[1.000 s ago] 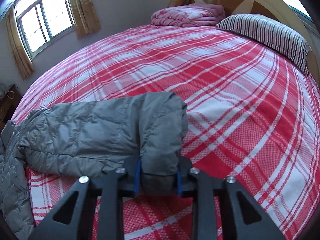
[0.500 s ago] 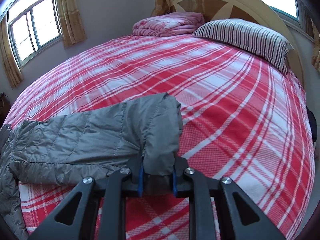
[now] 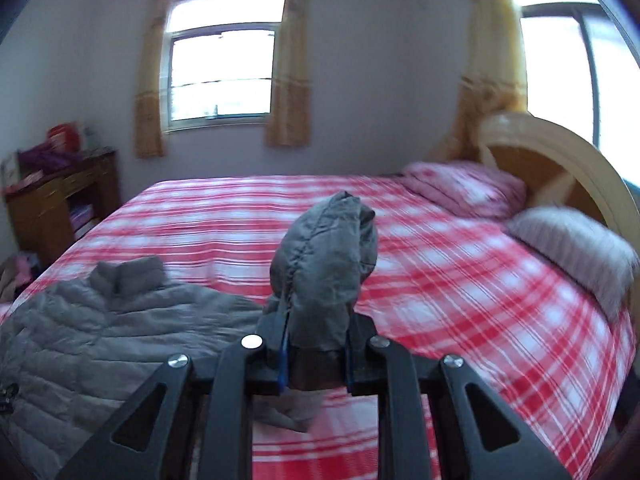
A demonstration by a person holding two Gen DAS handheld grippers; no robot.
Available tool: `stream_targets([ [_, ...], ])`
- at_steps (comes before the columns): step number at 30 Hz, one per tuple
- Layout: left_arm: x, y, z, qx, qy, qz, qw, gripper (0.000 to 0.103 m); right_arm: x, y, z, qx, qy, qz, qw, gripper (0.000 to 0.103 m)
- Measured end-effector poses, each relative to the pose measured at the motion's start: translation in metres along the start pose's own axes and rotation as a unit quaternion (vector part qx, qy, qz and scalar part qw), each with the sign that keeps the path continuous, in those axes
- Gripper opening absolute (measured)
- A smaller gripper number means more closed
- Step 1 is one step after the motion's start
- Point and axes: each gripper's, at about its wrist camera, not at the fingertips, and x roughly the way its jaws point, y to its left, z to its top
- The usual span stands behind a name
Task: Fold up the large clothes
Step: 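Lift the sleeve and fold it across the jacket body with the right gripper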
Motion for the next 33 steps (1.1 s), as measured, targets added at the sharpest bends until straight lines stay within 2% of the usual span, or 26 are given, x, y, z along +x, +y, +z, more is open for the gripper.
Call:
stream_targets([
  [2, -0.002, 0.013, -0.001, -0.012, -0.004, 0.009, 0.9999, 0.102, 0.002, 0.055, 0.000, -0.049, -0.011, 0.027, 0.998, 0.022],
  [3, -0.003, 0.019, -0.001, -0.016, -0.006, 0.015, 0.9997, 0.102, 0.004, 0.069, -0.002, -0.063, -0.012, 0.033, 0.997, 0.022],
  [7, 0.005, 0.042, -0.001, -0.043, -0.002, 0.033, 0.9985, 0.102, 0.018, 0.155, -0.033, -0.128, -0.001, 0.079, 0.989, 0.022],
  [12, 0.023, 0.058, 0.001, -0.071, 0.025, 0.034, 0.9966, 0.102, 0.037, 0.223, -0.088, -0.185, 0.027, 0.112, 0.976, 0.022],
  [13, 0.023, 0.058, 0.001, -0.071, 0.027, 0.033, 0.9965, 0.102, 0.043, 0.232, -0.096, -0.194, 0.041, 0.122, 0.973, 0.025],
  [15, 0.021, 0.058, 0.003, -0.068, 0.023, 0.034, 0.9968, 0.102, 0.048, 0.247, -0.111, -0.209, 0.066, 0.143, 0.965, 0.045],
  [16, 0.019, 0.058, 0.004, -0.066, 0.021, 0.036, 0.9970, 0.102, 0.048, 0.254, -0.119, -0.218, 0.079, 0.161, 0.959, 0.074],
  [17, 0.018, 0.058, 0.005, -0.064, 0.019, 0.038, 0.9971, 0.102, 0.043, 0.257, -0.127, -0.222, 0.082, 0.183, 0.954, 0.087],
  [21, 0.010, 0.054, 0.015, -0.072, 0.019, 0.035, 0.9966, 0.102, 0.011, 0.254, -0.132, -0.237, 0.080, 0.211, 0.945, 0.087],
  [23, 0.002, 0.047, 0.024, -0.072, 0.011, 0.036, 0.9967, 0.102, -0.007, 0.241, -0.131, -0.221, 0.082, 0.240, 0.942, 0.088],
  [25, -0.007, 0.036, 0.032, -0.068, 0.003, 0.028, 0.9973, 0.102, -0.028, 0.223, -0.130, -0.213, 0.066, 0.256, 0.941, 0.089],
  [29, -0.016, -0.004, 0.047, -0.042, 0.002, -0.017, 0.9990, 0.102, -0.030, 0.191, -0.138, -0.207, 0.047, 0.223, 0.951, 0.092],
  [33, -0.008, -0.050, 0.060, -0.026, 0.012, -0.057, 0.9980, 0.102, 0.009, 0.139, -0.145, -0.158, 0.086, 0.135, 0.974, 0.092],
])
